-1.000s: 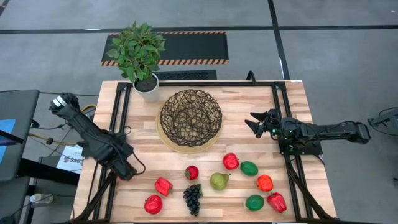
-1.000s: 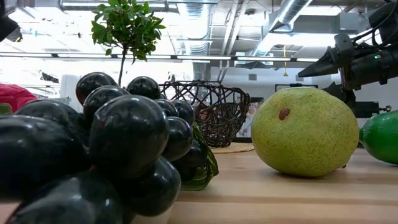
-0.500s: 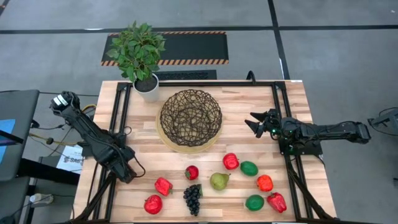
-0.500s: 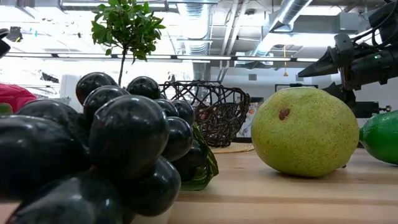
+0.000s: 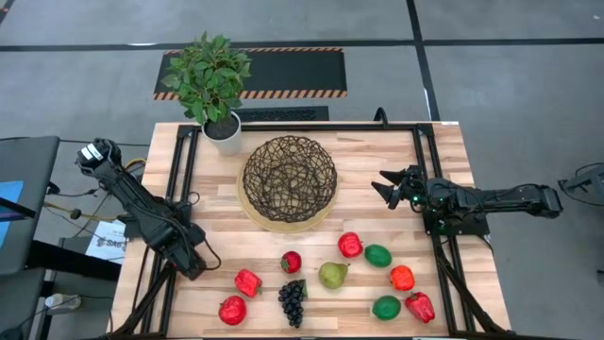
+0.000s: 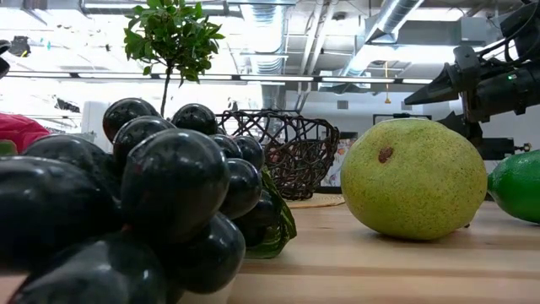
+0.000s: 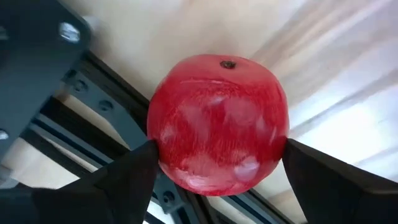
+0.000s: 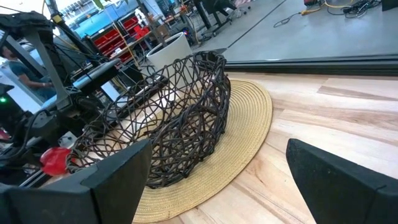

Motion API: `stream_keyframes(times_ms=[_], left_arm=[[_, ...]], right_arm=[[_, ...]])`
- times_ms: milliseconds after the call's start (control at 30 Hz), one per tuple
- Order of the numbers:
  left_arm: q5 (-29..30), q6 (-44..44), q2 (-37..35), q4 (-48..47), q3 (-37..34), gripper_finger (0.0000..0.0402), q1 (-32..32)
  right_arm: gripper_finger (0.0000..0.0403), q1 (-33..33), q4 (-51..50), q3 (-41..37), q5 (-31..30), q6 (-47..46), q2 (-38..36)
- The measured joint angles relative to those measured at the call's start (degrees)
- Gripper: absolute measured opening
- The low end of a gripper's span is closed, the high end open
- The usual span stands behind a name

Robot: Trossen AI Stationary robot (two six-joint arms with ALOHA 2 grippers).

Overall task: Build produce basket
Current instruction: Put the toe left red apple into the basket

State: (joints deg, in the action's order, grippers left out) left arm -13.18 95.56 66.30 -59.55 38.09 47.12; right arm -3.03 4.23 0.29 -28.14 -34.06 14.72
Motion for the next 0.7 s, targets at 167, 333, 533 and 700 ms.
stream_keyframes(times_ms=[167,333,533,700], left_arm=[[0.1,0.0,0.0,-0.1,0.2,0.0268,0.0],[5.2,-0.1,0.3,-0.7,2.8,0.0263,0.0],[12.7,-0.7,-0.7,0.0,6.7,0.0265,-1.3],[21.9,-3.7,-4.2,3.8,9.3,0.0264,-2.9]], right_arm=[[0.0392,0.0,0.0,0.0,0.0,0.0,0.0],[0.0392,0.0,0.0,0.0,0.0,0.0,0.0],[0.0392,0.0,0.0,0.0,0.0,0.0,0.0],[0.0391,0.0,0.0,0.0,0.0,-0.9,0.0]])
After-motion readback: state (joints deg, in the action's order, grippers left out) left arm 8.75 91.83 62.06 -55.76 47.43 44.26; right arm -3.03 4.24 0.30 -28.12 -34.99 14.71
